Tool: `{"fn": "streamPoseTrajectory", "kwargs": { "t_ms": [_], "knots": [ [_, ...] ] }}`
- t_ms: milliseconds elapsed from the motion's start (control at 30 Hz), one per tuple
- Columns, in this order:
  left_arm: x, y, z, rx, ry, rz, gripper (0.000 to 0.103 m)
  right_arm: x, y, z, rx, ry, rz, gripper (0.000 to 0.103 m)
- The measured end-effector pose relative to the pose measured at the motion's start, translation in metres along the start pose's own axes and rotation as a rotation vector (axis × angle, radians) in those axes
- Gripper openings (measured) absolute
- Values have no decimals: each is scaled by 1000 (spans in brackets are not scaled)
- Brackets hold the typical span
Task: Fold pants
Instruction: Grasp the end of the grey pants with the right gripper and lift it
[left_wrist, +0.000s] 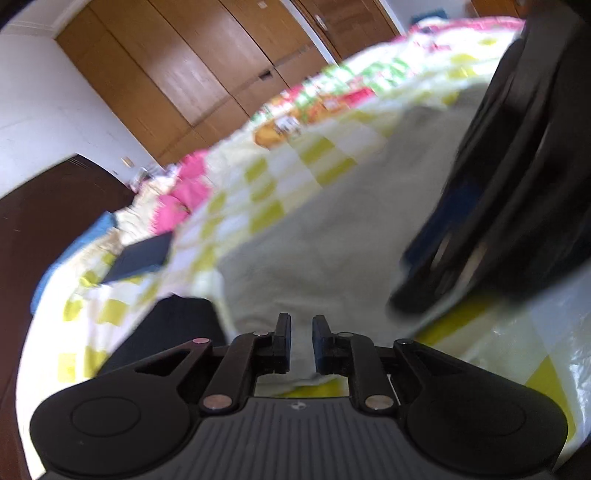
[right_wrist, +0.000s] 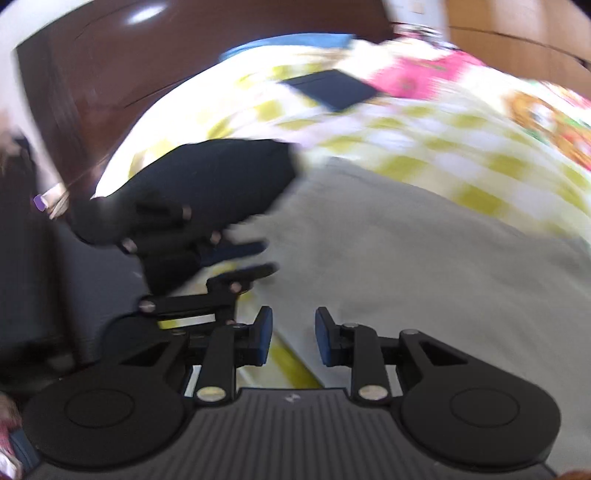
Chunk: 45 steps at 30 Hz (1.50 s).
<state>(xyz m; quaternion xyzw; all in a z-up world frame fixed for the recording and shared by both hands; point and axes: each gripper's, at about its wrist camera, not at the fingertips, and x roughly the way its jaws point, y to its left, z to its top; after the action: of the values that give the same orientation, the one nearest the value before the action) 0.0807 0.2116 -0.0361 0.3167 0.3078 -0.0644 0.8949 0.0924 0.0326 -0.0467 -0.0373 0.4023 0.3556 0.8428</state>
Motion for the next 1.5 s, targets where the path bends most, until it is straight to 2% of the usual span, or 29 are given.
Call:
{"fn": "streamPoseTrajectory", "kwargs": {
  "t_ms": [67, 167, 267, 333, 400, 467, 633, 833, 933, 1000, 1067, 1200, 1267, 1333, 1400, 1433, 1500],
  "knots": [
    [19, -9, -5, 5, 67, -20, 28, -36, -41, -18, 94, -13, -105, 26],
    [16, -14, 5, 12, 86, 5, 28, -99, -110, -58, 299, -33, -283, 26],
    [4, -22, 26, 12, 61, 7, 28, -170, -170, -109, 545, -109, -440, 29],
    [-4, -38, 45, 28, 31, -24, 28, -214, -202, -145, 688, -187, -541, 31],
    [-10, -61, 67, 45, 4, -75, 28, -245, -229, -177, 832, -260, -593, 35],
    [-13, -91, 90, 77, -28, -128, 30, -263, -251, -202, 954, -337, -591, 36],
    [-21, -162, 143, 175, -85, -241, 31, -282, -301, -245, 1175, -534, -437, 33],
    [-22, -204, 177, 259, -95, -284, 31, -279, -328, -258, 1240, -624, -376, 33],
    [-19, -208, 184, 245, -88, -301, 31, -274, -335, -257, 1228, -629, -368, 33],
    [-15, -209, 186, 229, -83, -317, 31, -269, -345, -254, 1229, -634, -349, 28],
    [-13, -212, 189, 219, -81, -320, 31, -267, -357, -256, 1292, -643, -305, 5],
    [-15, -220, 192, 217, -79, -334, 31, -291, -352, -256, 1281, -749, -251, 5],
    [-18, -223, 192, 226, -94, -344, 31, -306, -345, -252, 1233, -793, -265, 4],
    [-23, -227, 194, 219, -109, -373, 31, -313, -343, -255, 1230, -793, -306, 4],
    [-25, -235, 193, 234, -102, -385, 31, -307, -353, -264, 1261, -702, -380, 4],
    [-25, -241, 190, 251, -109, -380, 31, -302, -358, -270, 1300, -654, -395, 5],
    [-26, -248, 187, 287, -129, -368, 31, -300, -357, -275, 1306, -660, -383, 5]
  ]
}}
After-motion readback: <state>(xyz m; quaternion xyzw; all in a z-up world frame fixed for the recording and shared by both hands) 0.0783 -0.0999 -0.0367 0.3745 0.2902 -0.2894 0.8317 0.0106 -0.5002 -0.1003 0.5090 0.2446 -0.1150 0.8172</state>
